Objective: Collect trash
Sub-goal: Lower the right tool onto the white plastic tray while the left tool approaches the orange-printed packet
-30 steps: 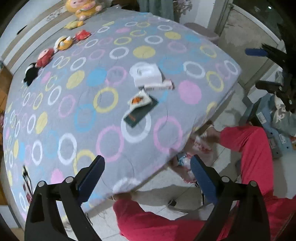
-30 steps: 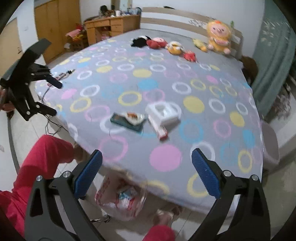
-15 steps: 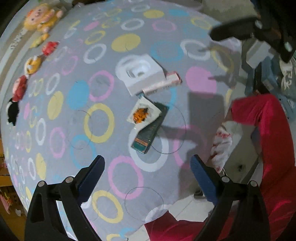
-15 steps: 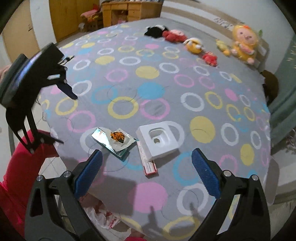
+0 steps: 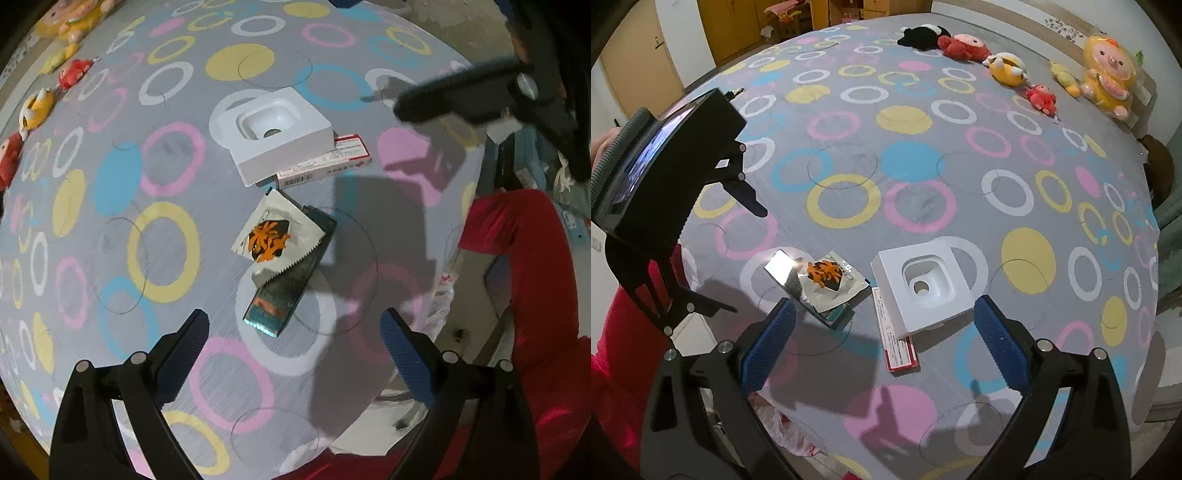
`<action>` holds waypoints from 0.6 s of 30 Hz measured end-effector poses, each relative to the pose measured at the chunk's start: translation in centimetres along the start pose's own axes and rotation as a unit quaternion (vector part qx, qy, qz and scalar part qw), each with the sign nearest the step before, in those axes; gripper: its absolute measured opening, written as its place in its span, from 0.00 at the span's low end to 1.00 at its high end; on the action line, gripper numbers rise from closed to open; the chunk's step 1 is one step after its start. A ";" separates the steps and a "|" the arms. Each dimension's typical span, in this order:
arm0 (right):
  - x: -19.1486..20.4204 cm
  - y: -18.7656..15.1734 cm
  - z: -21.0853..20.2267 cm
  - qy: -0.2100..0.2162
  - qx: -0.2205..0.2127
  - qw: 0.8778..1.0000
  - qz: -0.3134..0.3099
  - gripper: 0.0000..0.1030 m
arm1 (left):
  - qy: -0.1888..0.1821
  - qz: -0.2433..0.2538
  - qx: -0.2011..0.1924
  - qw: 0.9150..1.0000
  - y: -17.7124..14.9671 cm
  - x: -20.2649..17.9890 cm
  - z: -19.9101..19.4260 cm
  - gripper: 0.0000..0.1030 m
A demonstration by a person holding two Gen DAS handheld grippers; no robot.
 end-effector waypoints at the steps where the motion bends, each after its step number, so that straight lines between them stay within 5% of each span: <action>1: 0.1 0.0 0.5 0.002 0.002 1.000 -0.003 0.92 | -0.004 -0.008 -0.002 1.000 0.3 0.3 0.3 0.88; 12: -0.5 0.0 5.7 0.019 0.030 0.999 -0.008 0.91 | -0.058 -0.070 -0.007 0.996 2.1 2.6 3.2 0.88; 18: -0.5 0.1 8.5 0.033 0.052 0.998 -0.008 0.81 | -0.088 -0.109 -0.005 0.990 2.7 4.1 4.2 0.88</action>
Point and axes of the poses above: each gripper's, at about its wrist camera, not at the fingertips, and z roughly the way its jaws point, x to its left, y to its top, the point moved 3 cm from there along z, roughly the way its jaws point, and after that the axes turned 9 degrees about -y, right-handed, at the moved point
